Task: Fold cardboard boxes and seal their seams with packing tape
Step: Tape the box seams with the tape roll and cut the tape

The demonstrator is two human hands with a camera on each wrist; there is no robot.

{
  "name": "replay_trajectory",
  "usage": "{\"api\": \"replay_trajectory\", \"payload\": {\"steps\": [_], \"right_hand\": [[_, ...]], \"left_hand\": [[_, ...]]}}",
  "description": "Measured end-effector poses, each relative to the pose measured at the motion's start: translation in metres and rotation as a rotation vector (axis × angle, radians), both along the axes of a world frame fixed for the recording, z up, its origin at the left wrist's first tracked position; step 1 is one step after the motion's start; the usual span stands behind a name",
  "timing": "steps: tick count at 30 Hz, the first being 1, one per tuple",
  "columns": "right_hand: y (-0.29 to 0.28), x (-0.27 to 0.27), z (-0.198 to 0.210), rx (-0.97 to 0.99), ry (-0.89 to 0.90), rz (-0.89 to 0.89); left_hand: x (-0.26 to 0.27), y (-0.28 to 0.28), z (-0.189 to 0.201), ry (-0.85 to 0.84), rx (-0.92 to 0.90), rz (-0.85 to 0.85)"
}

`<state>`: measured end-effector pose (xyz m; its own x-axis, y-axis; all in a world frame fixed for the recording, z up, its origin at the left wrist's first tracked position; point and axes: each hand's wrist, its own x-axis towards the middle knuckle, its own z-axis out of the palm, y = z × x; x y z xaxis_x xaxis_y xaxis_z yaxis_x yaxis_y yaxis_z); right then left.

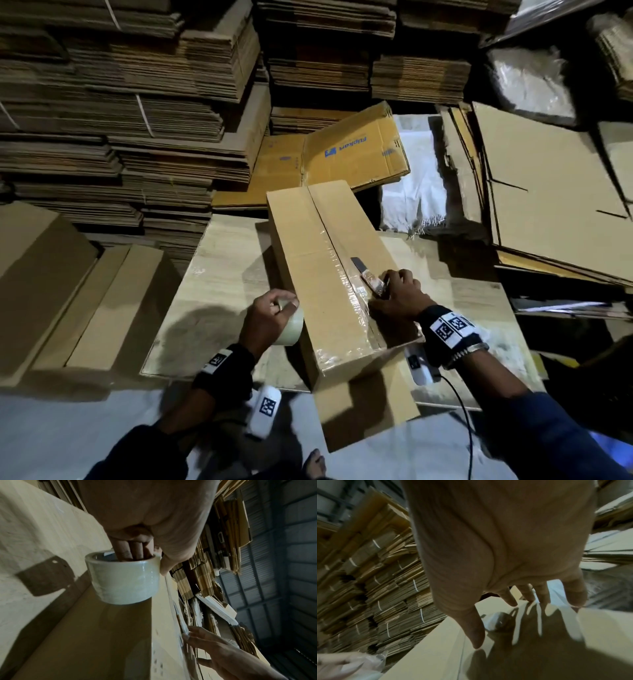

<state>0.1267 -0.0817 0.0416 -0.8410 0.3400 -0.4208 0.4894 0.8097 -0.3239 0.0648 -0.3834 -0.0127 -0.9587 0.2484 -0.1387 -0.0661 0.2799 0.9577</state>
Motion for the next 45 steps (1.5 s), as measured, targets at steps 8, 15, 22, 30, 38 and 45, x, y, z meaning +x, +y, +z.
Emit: {"api": "replay_trajectory", "payload": {"steps": [8, 15, 22, 30, 38, 45], "right_hand": [[-0.064, -0.054, 0.063, -0.428, 0.321, 0.131], [-0.101, -0.096, 0.076, -0.71, 0.598, 0.166], [-0.093, -0.129, 0.066, -0.73, 0.732, -0.071], [-0.088, -0.2, 0.045, -0.638, 0.771, -0.292], [-0.092, -0.248, 0.044, -0.849, 0.735, -0.512], [-0.042, -0.299, 0.039, -0.842, 0.76, -0.679]], "left_hand": [[-0.038, -0.008, 0.075, -0.101, 0.182, -0.152], [-0.08, 0.007, 0.115, -0.116, 0.208, -0.377], [-0.13, 0.02, 0.105, -0.178, 0.163, -0.466], [-0.208, 0.025, 0.095, -0.135, 0.086, -0.491], [-0.259, 0.016, 0.105, -0.034, 0.097, -0.592], [-0.327, 0.005, 0.112, 0.2, -0.223, -0.441]]}}
